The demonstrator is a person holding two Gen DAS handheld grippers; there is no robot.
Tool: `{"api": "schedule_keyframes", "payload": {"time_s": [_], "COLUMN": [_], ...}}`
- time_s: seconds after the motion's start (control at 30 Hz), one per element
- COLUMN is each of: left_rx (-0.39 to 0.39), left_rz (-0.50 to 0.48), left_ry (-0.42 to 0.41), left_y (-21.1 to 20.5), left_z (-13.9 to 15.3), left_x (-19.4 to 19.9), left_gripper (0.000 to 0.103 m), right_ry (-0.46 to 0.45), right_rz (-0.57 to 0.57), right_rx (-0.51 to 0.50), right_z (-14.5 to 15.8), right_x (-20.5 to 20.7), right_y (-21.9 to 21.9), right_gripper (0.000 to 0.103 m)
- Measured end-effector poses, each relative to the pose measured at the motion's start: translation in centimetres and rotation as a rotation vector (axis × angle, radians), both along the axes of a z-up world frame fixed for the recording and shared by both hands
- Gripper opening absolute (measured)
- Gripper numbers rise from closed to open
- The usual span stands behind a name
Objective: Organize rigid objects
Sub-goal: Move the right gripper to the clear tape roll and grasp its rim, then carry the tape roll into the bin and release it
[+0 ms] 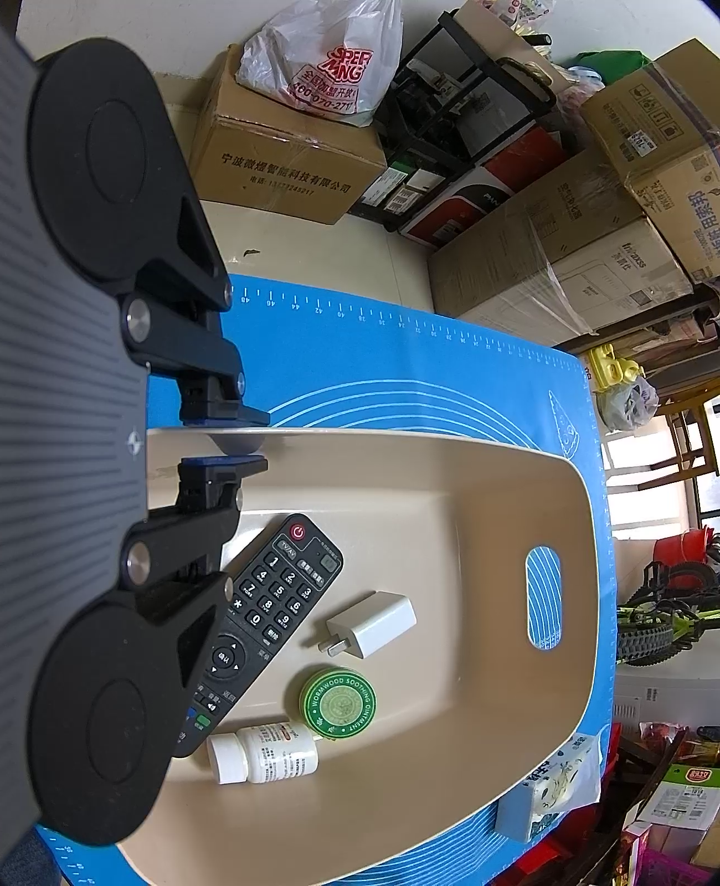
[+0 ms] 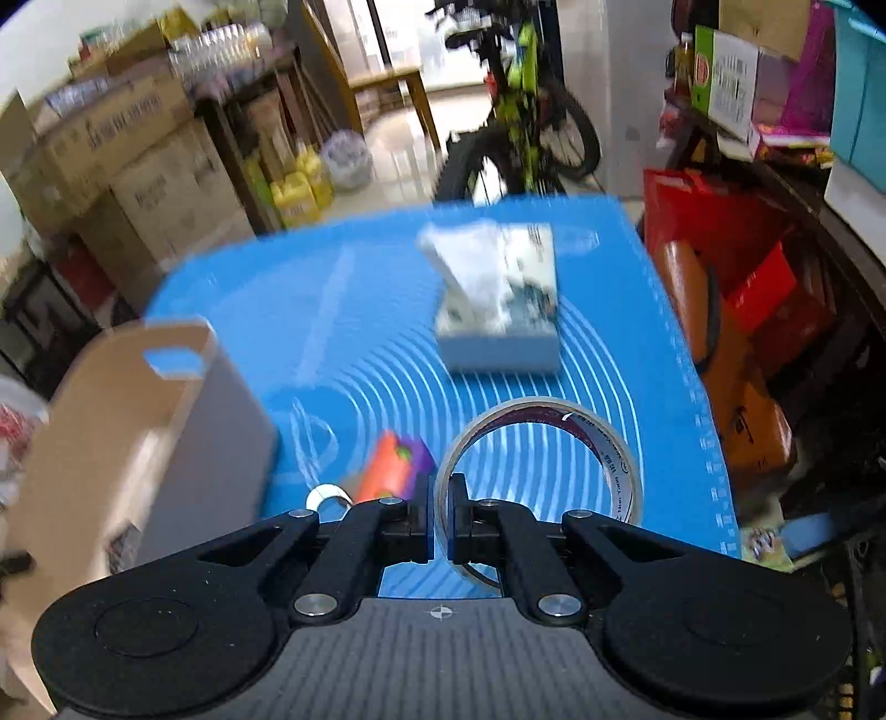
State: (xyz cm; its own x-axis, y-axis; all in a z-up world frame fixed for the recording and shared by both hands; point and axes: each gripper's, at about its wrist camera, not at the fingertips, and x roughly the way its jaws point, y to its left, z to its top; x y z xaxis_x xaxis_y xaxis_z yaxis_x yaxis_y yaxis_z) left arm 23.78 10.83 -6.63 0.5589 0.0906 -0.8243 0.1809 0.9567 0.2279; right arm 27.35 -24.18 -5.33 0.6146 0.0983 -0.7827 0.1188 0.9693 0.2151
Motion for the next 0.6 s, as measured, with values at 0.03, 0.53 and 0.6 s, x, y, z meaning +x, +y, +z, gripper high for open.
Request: {"api": "schedule_keyframes", "payload": {"time_s": [0.03,0.53,0.6], "left_rx": [-0.001,0.001,0.001], "left_rz": [0.0,0.0,-0.001], "left_ry": [0.0,0.0,0.0], "left_y": [0.0,0.0,0.0], "left_z": [0.0,0.0,0.0], "left_x": [0.0,0.0,0.0], "left_gripper": [0.011,0.011,0.011], "right_ry": [-0.022,-0.166,-0.164], "right_rz": [-0.001,0.279,0.348], "right_rx": [0.007,0.05,0.045], "right_z": [0.7,5.0,4.8], "right_x": [0.0,0.2,0.1], "right_y": [0.1,10.5,12.6], "right_gripper": [0.014,0.014,0.014]}}
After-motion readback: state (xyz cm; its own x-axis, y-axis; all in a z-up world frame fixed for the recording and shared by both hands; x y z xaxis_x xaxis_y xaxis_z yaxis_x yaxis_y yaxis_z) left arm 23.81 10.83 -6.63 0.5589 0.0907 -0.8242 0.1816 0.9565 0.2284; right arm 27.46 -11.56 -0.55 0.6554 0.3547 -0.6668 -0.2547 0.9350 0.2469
